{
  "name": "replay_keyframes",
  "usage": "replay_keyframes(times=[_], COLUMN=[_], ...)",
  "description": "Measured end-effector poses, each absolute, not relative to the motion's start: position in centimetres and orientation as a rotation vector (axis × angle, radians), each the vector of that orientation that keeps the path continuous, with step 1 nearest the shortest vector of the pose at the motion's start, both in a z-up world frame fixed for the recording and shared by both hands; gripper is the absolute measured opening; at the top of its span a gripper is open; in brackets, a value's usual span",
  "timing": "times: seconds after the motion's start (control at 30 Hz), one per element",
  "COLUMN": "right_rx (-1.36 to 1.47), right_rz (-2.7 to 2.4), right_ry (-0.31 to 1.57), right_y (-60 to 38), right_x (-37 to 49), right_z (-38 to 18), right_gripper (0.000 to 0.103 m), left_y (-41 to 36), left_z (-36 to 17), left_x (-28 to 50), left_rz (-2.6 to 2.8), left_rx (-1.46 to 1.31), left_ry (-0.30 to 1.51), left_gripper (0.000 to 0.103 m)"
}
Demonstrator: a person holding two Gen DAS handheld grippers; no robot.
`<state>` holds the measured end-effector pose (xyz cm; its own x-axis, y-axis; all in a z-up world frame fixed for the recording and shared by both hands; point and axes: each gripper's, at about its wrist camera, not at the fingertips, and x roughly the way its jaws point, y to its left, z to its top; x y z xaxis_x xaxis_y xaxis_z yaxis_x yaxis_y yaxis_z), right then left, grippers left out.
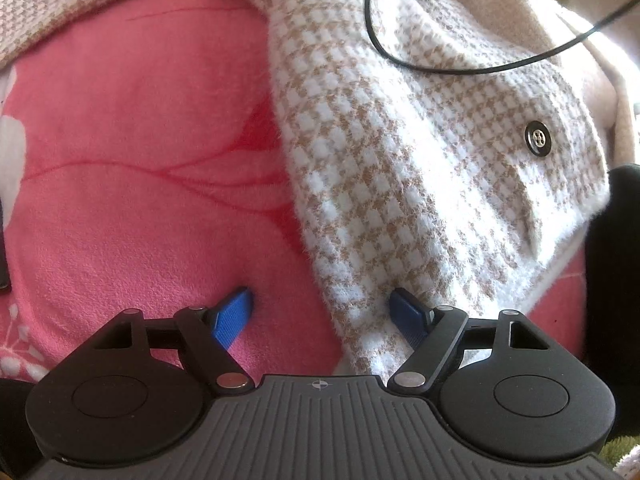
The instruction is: Fold clothes
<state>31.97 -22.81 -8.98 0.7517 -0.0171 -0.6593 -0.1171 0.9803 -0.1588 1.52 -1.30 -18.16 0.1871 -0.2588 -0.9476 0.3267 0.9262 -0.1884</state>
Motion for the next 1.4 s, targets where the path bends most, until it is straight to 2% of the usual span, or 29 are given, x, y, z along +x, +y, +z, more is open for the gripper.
replay_keyframes(times=[0.17,0.23,0.27,0.47,0.7,0.83,0.9,0.97,1.1,1.2,1.4], right_rx=[-0.35,-0.344,-0.322,-0.031,0.192,0.133,0.087,0.018,-0.192,-0.237,-0.403], right_rz=[0.034,0.044,0.043,-0.001,0.319,0.504,0.586,0.666,0.758,0.825,0.865], right_ry=[0.843,0.827,0.823,0.713,0.702,0.731,0.76,0.804,0.846,0.896,0.893], right_y=[-21.9,-22.0,-22.4,-27.9,-31.5,-30.7,-29.9,-28.4,-24.2,-21.8,-18.3], right_x=[35.2,35.5,35.6,33.7,26.7,19.8,16.1,11.9,4.4,0.8,-2.3], right_z=[-16.5,-16.7,-16.5,-10.8,-4.1,-1.3,-0.8,-1.4,-3.8,-6.5,-10.1], right_gripper=[0.005,0.008,0.012,0.016,0.017,0.022,0.033,0.038,0.039,0.039,0.039], left_y=[-1.1,-1.0,-1.1,-0.7,1.5,3.4,4.4,4.5,6.4,9.3,9.8], left_z=[-18.6,-18.7,-18.6,-17.6,-16.4,-15.8,-15.4,-14.9,-13.8,-13.5,-16.7], left_x=[1.3,1.2,1.4,1.9,2.0,1.9,2.0,3.0,7.2,11.3,19.8], left_rz=[-0.414,-0.415,-0.415,-0.416,-0.42,-0.428,-0.427,-0.413,-0.345,-0.238,-0.189], left_rx=[0.057,0.055,0.055,0.049,-0.038,-0.183,-0.269,-0.342,-0.505,-0.699,-0.794], left_ry=[1.321,1.322,1.323,1.321,1.32,1.343,1.341,1.309,1.215,1.157,1.111], left_gripper=[0.077,0.077,0.077,0.077,0.077,0.077,0.077,0.077,0.077,0.077,0.073])
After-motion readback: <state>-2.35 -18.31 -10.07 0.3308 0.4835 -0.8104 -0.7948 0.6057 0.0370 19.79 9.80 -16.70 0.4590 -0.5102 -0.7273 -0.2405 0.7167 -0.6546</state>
